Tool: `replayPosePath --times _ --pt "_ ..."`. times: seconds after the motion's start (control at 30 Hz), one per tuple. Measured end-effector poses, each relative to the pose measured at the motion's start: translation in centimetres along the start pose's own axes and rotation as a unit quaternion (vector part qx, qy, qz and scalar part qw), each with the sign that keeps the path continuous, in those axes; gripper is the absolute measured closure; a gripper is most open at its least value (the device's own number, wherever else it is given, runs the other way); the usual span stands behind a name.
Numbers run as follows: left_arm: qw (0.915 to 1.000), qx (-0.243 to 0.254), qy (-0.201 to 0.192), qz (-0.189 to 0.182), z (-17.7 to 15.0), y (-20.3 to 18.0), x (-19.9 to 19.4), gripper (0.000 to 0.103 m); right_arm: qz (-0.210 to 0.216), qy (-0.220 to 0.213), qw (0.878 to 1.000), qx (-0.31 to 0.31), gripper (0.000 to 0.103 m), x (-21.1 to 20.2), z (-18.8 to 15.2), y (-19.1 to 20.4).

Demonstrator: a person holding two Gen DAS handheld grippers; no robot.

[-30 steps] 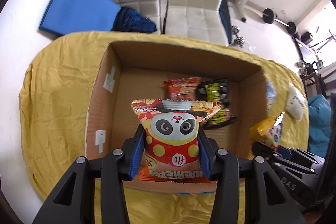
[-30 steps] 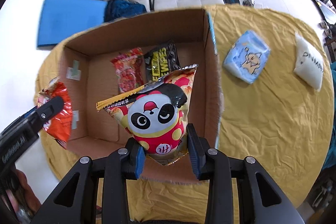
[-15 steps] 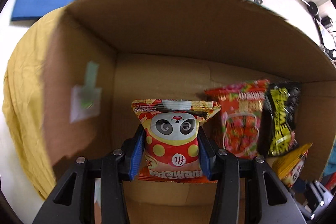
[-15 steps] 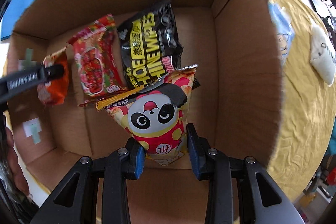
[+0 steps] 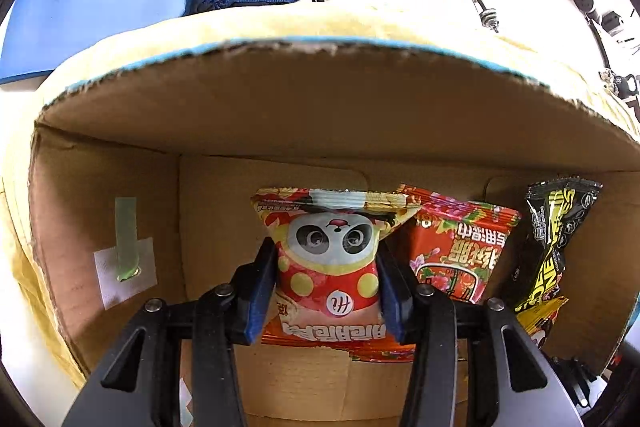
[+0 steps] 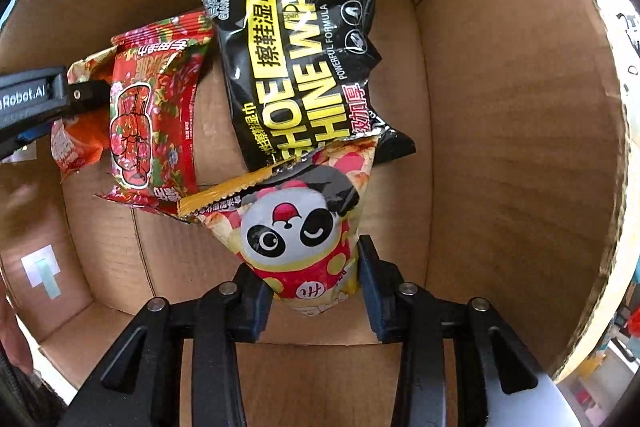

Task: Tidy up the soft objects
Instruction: 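Open both tools to release the panda bags and lift out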

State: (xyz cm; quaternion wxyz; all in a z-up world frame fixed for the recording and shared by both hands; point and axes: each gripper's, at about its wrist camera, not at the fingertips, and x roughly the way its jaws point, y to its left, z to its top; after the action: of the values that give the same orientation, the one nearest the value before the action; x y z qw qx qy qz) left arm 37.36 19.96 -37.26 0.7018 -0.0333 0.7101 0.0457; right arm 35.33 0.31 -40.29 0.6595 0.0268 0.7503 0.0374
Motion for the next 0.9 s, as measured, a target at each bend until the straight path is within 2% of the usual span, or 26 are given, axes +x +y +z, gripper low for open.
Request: replayPosePath --times 0.17,0.23,0.37,0.47,0.57,0.6,0.7,0.8,0.9 --pt "0.9995 -0.020 0.023 -0.014 0.0 0.8 0.7 0.055 -0.001 0.006 1.000 -0.004 0.058 0.1 0.3 0.3" --pt "0.9993 -0.024 0.025 -0.017 0.0 1.1 0.7 0.053 -0.002 0.022 1.000 -0.004 0.058 0.4 0.0 0.2" --pt "0.9993 -0.025 0.026 -0.012 -0.1 1.6 0.6 0.041 -0.004 0.041 0.999 -0.012 0.058 1.0 -0.4 0.4" --pt "0.9993 -0.026 0.023 -0.011 -0.2 1.9 0.2 0.039 0.005 0.039 0.999 -0.018 0.047 0.9 -1.1 0.9" --pt "0.9995 -0.023 0.018 -0.009 -0.3 2.0 -0.4 0.018 0.007 0.033 0.999 -0.026 0.032 0.3 -1.6 2.1" --pt "0.9996 -0.023 0.012 -0.007 -0.4 2.2 -0.7 0.014 0.005 0.031 0.999 -0.030 0.026 0.0 -1.8 2.5" --pt "0.9995 -0.026 0.003 -0.014 -1.1 2.6 -1.8 0.012 -0.001 0.018 0.999 -0.037 0.014 -1.2 -1.9 4.7" --pt "0.9992 -0.031 -0.005 -0.024 -1.8 2.9 -3.0 0.002 -0.003 0.001 0.999 -0.042 0.012 -2.7 -2.0 5.3" --pt "0.9988 -0.034 -0.021 -0.030 -2.4 3.4 -4.4 0.002 0.000 -0.013 0.999 -0.043 0.009 -4.2 -2.3 5.5"
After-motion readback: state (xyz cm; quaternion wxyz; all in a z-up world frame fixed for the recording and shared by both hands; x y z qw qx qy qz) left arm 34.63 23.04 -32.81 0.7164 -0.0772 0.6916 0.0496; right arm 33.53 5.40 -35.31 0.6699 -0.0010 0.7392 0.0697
